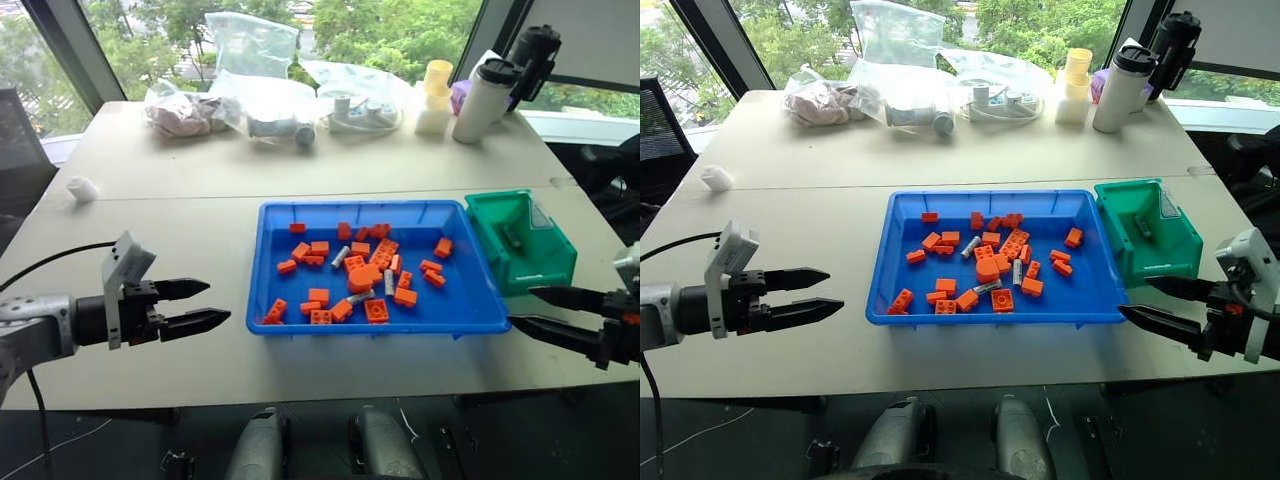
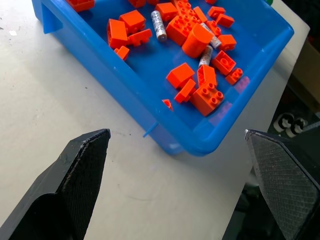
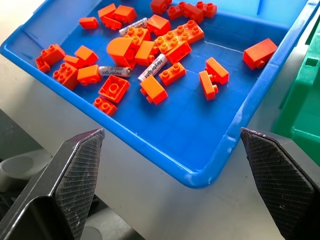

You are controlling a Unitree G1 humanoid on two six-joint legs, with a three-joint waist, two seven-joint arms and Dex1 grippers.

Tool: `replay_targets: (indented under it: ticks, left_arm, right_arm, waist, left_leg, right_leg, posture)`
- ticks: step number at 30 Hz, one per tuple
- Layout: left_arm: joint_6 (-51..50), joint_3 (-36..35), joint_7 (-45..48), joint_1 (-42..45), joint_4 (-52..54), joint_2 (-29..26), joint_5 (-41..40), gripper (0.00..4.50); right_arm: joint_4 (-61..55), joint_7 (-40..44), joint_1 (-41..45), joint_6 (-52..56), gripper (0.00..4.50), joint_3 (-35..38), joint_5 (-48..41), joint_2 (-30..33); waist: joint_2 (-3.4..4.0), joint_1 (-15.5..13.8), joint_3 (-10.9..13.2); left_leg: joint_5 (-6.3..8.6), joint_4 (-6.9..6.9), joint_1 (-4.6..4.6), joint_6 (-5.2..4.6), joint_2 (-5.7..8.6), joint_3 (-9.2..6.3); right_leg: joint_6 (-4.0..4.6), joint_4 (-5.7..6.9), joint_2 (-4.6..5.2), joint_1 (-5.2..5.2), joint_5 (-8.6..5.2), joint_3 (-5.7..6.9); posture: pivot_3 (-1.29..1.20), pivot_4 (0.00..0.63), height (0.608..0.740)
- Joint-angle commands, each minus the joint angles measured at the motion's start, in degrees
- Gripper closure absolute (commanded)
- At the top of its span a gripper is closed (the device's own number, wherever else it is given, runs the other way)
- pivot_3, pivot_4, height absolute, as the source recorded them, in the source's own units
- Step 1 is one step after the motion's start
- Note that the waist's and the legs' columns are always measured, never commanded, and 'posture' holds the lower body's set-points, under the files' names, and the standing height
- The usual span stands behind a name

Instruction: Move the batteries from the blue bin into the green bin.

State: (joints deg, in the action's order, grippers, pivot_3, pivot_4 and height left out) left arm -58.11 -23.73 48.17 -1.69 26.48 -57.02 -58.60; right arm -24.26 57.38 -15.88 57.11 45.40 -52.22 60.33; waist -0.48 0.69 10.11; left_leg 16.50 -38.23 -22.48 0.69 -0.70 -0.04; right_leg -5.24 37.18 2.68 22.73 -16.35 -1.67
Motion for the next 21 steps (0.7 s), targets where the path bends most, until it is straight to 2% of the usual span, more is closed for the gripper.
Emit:
replay_targets:
  ticks: [1, 11, 21]
  left_arm:
    - [0.4, -1.8, -0.6, 0.3, 1.5, 0.1, -0.6, 0.0]
    - [-0.2, -1.2, -0.2, 0.6, 1.9, -0.3, -1.5, 0.0]
    - [3.9, 0.5, 4.5, 2.0, -1.7, -2.4, 4.5, 0.0]
  right_arm:
    - [-0.3, 0.0, 0.5, 0.0, 0.02, 0.5, -0.2, 0.0]
    - [-0.5, -1.2, 1.2, 0.2, 0.02, 0.2, -0.1, -0.4]
    - [1.7, -3.2, 6.5, 3.1, 0.02, -1.6, -1.5, 0.8]
  waist:
    - [0.0, -0.1, 0.0]
    - [0.0, -0.1, 0.0]
    - [0.0, -0.1, 0.0]
  left_leg:
    - [0.0, 0.0, 0.0, 0.0, -0.01, -0.01]
    - [0.0, 0.01, 0.0, 0.0, 0.02, -0.01]
    - [0.0, 0.04, 0.0, 0.0, 0.03, 0.01]
  right_leg:
    - [-0.03, 0.0, 0.0, 0.0, 0.02, 0.01]
    - [-0.07, -0.01, 0.0, -0.01, 0.04, 0.01]
    - [-0.04, -0.02, -0.02, 0.0, 0.02, 0.01]
  posture:
    - [0.0, 0.15, 0.74]
    - [0.0, 0.15, 0.74]
    - [0.0, 0.15, 0.74]
